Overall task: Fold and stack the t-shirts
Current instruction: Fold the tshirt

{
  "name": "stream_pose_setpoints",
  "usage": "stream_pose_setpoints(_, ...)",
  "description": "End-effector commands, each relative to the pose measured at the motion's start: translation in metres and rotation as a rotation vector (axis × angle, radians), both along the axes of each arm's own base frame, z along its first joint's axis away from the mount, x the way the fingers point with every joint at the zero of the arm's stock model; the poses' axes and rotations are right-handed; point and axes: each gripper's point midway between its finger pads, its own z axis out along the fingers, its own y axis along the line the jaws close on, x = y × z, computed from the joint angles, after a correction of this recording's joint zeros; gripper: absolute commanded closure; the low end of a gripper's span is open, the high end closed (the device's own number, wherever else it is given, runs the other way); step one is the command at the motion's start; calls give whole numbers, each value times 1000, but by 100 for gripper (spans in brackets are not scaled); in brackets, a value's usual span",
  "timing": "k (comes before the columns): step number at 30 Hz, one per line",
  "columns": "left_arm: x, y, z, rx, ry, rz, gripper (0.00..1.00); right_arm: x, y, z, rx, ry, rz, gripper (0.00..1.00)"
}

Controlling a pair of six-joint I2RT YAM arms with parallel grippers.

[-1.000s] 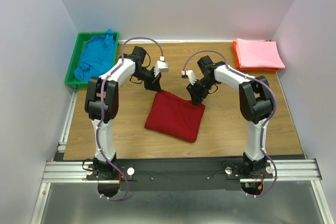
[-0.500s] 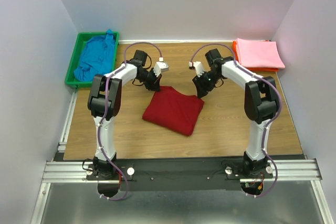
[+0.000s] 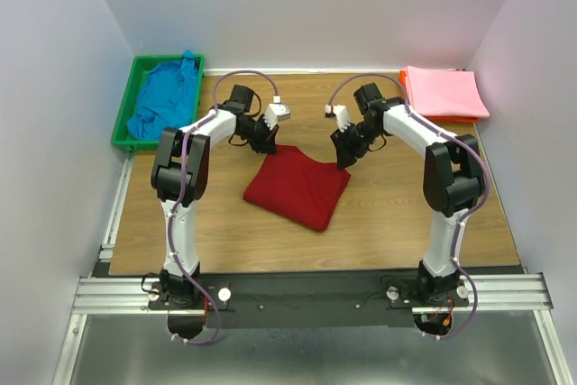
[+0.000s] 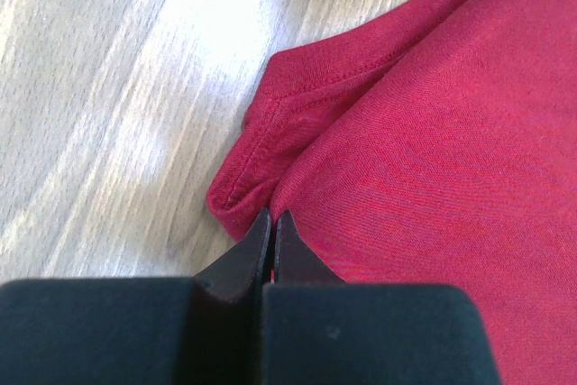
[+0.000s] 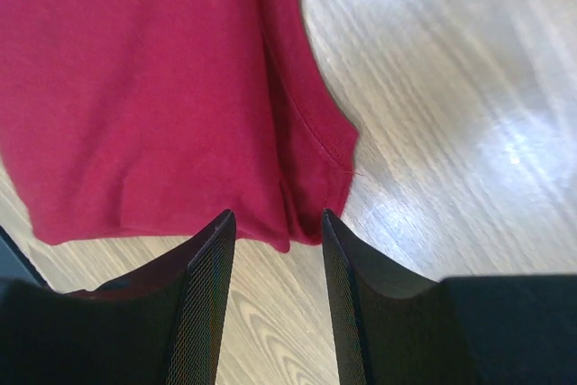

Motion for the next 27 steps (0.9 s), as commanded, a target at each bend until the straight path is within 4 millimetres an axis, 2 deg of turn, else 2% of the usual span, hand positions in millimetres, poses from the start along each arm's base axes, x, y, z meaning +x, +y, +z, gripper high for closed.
stream_pose_setpoints(1, 2, 4, -19, 47, 7, 16, 100, -20, -2, -25, -23, 95, 33, 50)
stream_pose_setpoints(8, -1, 5, -24, 52, 16, 13, 100, -34, -4, -33, -43, 131, 59, 56)
stream_pose_setpoints(10, -1, 5, -24, 53, 15, 13, 100, -36, -5, -33, -46, 140, 73, 67)
stream_pose_setpoints(14, 1, 5, -23, 56, 5, 8, 100, -32, -8, -22, -69, 107, 87, 99)
stream_pose_setpoints(18, 2, 9, -27, 80, 1, 12, 100, -8, -15, 11, -98, -26, 74, 100)
stream_pose_setpoints(20, 3, 11, -29, 88, -5, 14, 100, 2, -21, 15, -117, -61, 65, 100)
stream_pose_setpoints(22, 3, 11, -31, 91, -4, 15, 100, 9, -26, 9, -139, -61, 62, 100)
stream_pose_setpoints(23, 5, 12, -32, 94, -6, 18, 100, 10, -28, -4, -160, -39, 65, 100)
stream_pose_setpoints(27, 8, 12, -34, 99, -3, 24, 100, 22, -28, -35, -181, -17, 35, 100)
